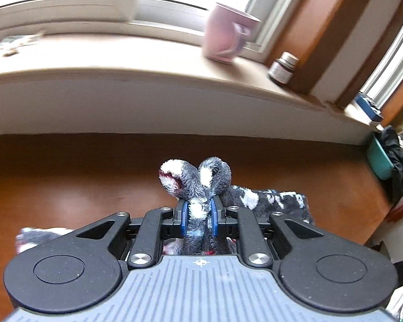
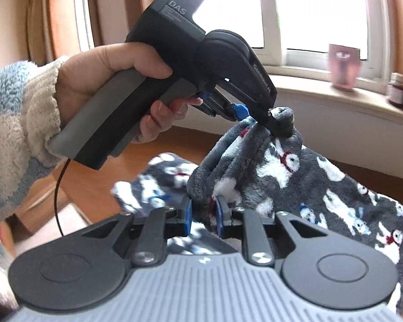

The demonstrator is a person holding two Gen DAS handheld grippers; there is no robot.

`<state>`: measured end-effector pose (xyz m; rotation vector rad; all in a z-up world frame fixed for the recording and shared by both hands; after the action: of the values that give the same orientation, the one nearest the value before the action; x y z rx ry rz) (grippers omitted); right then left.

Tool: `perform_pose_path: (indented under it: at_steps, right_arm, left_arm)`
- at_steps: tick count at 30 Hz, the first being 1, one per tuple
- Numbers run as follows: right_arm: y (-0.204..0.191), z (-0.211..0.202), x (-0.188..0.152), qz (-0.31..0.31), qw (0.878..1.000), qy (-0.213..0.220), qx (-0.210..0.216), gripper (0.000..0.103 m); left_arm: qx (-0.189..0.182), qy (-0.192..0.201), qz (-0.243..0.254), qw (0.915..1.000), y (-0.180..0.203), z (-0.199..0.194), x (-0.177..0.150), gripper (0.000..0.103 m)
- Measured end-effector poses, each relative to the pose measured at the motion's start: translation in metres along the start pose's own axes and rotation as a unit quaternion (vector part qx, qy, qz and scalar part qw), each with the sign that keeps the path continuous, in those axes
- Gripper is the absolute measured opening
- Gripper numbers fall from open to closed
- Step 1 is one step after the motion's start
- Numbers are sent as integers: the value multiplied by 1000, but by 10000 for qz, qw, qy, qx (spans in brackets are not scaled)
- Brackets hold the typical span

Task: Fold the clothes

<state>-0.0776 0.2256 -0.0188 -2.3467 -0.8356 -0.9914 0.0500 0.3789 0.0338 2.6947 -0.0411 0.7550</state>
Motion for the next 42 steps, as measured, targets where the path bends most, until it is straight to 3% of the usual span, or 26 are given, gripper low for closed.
perform_pose_path:
  at_steps: [8,13,24,32,42]
  right_arm:
    - [-30,38,2,185,9980,-262,550,20]
    - [-42,53,4,241,9970,-365,638,20]
    - [-71,98,11,264,9980,-515,265,20]
    - [-71,127,15,877,9936,-701,151,21]
    - [-75,144,30,889,9922,-875,-31,23]
  left_arm:
    - [204,-50,-119,9997,-51,-22,-21,21]
    - [160,-24,-158,9997,-75,-33,-31,21]
    - [-70,-116,-156,9998,-121,-27,-31,21]
    - [-141,-277,-155,9994,-144,-12,-33,22]
    - [-409,-412,-209,9981,-167,2,-35,23]
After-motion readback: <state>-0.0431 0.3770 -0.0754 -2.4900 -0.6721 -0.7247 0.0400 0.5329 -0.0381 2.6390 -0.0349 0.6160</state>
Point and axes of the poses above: each gripper's, at about its wrist camera, not at the fingertips, and z roughly the way its jaws point, y to its right, x to its top, the point moved 1 cm from there along z, roughly the way its jaws point, and after that the axes turned 7 degrees about -y, right-handed, at the moved point
